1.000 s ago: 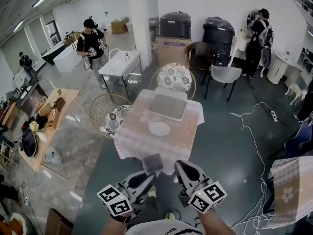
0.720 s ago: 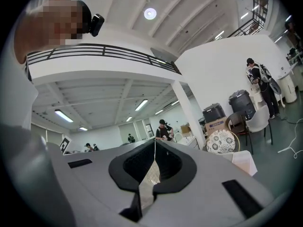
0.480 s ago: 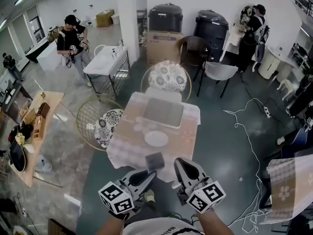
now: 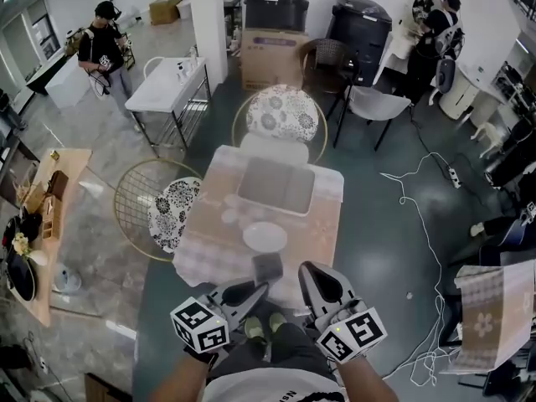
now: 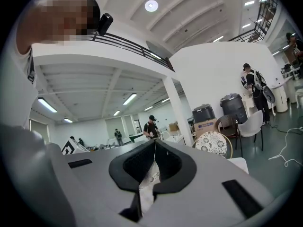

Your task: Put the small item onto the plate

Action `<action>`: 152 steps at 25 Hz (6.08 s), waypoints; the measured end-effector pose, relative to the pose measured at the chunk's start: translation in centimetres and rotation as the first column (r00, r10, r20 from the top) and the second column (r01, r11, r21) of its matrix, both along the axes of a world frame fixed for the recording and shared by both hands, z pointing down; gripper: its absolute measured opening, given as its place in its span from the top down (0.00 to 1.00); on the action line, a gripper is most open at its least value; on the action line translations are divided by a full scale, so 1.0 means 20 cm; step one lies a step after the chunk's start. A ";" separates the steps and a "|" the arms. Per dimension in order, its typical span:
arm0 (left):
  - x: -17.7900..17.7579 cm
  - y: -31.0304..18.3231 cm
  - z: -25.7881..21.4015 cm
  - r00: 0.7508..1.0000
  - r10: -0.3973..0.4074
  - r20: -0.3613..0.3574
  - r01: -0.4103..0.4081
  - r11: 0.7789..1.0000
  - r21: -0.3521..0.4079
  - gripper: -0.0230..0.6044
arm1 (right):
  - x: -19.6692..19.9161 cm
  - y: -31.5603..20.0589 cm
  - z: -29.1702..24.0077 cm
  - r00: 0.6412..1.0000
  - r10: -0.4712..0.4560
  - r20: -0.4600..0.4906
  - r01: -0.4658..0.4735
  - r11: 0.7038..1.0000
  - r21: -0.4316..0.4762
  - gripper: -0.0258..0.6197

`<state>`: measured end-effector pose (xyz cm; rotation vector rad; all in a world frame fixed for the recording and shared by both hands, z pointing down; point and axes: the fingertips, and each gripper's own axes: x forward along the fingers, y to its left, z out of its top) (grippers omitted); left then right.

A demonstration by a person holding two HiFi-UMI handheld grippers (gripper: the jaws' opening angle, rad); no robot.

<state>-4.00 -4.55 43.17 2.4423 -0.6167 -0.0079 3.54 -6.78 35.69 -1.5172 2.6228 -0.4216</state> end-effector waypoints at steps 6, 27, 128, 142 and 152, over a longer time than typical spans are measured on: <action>0.07 -0.22 0.26 1.000 0.015 0.014 -0.014 0.997 -0.070 0.89 | 0.03 -0.24 0.22 1.000 -0.022 0.002 0.022 0.999 -0.027 0.94; 0.16 -0.69 1.04 0.994 -0.054 0.098 0.079 0.958 -0.275 0.89 | 0.09 -0.80 0.99 0.999 -0.033 -0.004 0.032 0.976 -0.217 0.94; 0.03 -0.72 0.06 0.959 -0.263 0.101 0.252 0.962 0.109 0.96 | -0.18 -0.68 0.34 0.998 0.009 -0.069 -0.013 0.998 -0.067 0.94; 0.05 -0.69 -0.16 0.951 -0.301 0.074 0.282 0.939 0.199 0.96 | -0.16 -0.63 0.17 0.997 0.009 -0.082 -0.009 1.000 0.002 0.94; 0.06 -0.67 -0.17 0.950 -0.303 0.073 0.283 0.937 0.205 0.96 | -0.14 -0.60 0.15 0.995 0.017 -0.095 -0.016 1.000 0.014 0.94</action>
